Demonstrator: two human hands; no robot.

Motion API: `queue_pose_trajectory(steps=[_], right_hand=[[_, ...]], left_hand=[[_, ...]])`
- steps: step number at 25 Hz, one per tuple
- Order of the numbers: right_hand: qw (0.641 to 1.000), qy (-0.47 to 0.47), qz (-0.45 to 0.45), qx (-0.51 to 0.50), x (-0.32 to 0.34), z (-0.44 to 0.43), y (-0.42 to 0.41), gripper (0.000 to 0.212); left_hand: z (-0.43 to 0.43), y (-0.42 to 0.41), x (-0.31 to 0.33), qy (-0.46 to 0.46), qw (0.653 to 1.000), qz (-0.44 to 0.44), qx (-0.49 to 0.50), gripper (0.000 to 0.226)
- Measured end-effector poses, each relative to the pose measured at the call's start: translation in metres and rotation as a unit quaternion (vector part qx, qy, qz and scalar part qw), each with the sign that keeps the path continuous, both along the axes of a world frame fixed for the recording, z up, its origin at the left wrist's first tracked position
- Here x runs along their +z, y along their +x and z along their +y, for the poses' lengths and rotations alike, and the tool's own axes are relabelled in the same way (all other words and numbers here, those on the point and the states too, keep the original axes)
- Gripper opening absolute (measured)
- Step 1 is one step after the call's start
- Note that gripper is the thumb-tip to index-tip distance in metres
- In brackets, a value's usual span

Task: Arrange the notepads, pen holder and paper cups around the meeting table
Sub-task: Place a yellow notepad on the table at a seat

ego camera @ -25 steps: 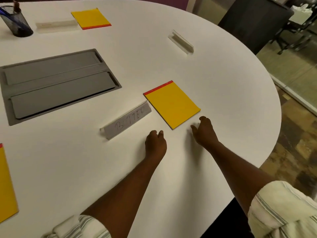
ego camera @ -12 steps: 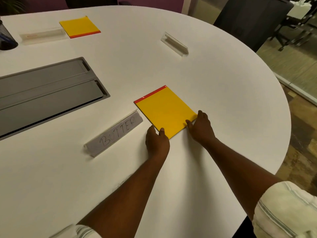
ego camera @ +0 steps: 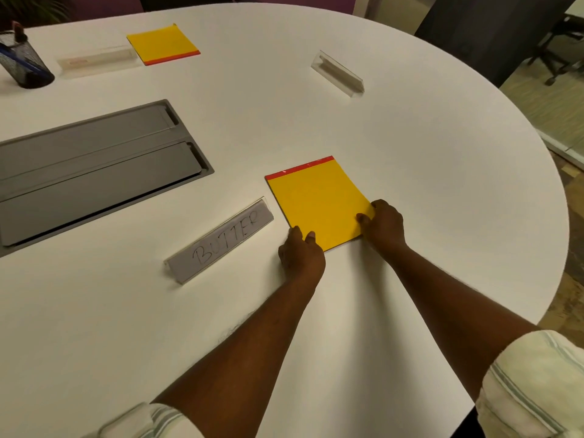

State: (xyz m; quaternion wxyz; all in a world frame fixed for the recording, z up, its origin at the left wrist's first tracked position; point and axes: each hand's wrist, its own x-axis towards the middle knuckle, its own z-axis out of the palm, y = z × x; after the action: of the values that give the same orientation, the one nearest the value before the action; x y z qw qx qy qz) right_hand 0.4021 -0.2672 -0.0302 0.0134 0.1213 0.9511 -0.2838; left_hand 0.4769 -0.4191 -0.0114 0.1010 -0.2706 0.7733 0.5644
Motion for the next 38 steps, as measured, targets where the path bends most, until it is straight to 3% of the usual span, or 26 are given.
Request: queue_pose_trajectory(steps=[5,9,12,15,18,20,24,29,38], right_hand=[[0.991,-0.073,-0.032,-0.104,0.004,0.002,0.01,0.039],[0.979,-0.124,-0.053,-0.155,-0.004,0.01,0.015,0.048],[0.973,-0.172,-0.097,-0.117,0.019,-0.001,0.053,0.034],[0.956,-0.208,-0.123,-0.167,0.016,0.012,0.067,0.034],[0.945,-0.203,-0.179,-0.181,0.022,0.021,0.083,0.028],[0.937,-0.2,-0.226,-0.178,0.025,0.029,0.097,0.007],[0.879,-0.224,-0.374,-0.192,0.056,0.039,0.129,0.019],[0.87,-0.257,-0.41,-0.093,0.09,0.01,0.155,0.02],[0.836,-0.327,-0.439,0.04,0.116,-0.098,0.198,0.032]], left_hand=[[-0.001,0.003,-0.001,0.043,0.997,0.011,0.065,0.042],[-0.005,0.01,0.002,0.1,0.989,0.014,0.109,0.017],[-0.022,0.047,0.022,0.123,0.98,-0.028,0.152,0.034],[-0.017,0.05,0.02,0.128,0.982,-0.045,0.131,0.009],[-0.014,0.064,0.026,0.132,0.983,-0.062,0.109,0.029],[-0.016,0.087,0.033,0.129,0.982,-0.07,0.118,0.034],[-0.022,0.133,0.038,0.142,0.976,-0.073,0.147,0.034],[-0.049,0.175,0.06,0.121,0.976,-0.046,0.173,0.025],[-0.132,0.244,0.088,0.097,0.951,-0.003,0.292,0.031]])
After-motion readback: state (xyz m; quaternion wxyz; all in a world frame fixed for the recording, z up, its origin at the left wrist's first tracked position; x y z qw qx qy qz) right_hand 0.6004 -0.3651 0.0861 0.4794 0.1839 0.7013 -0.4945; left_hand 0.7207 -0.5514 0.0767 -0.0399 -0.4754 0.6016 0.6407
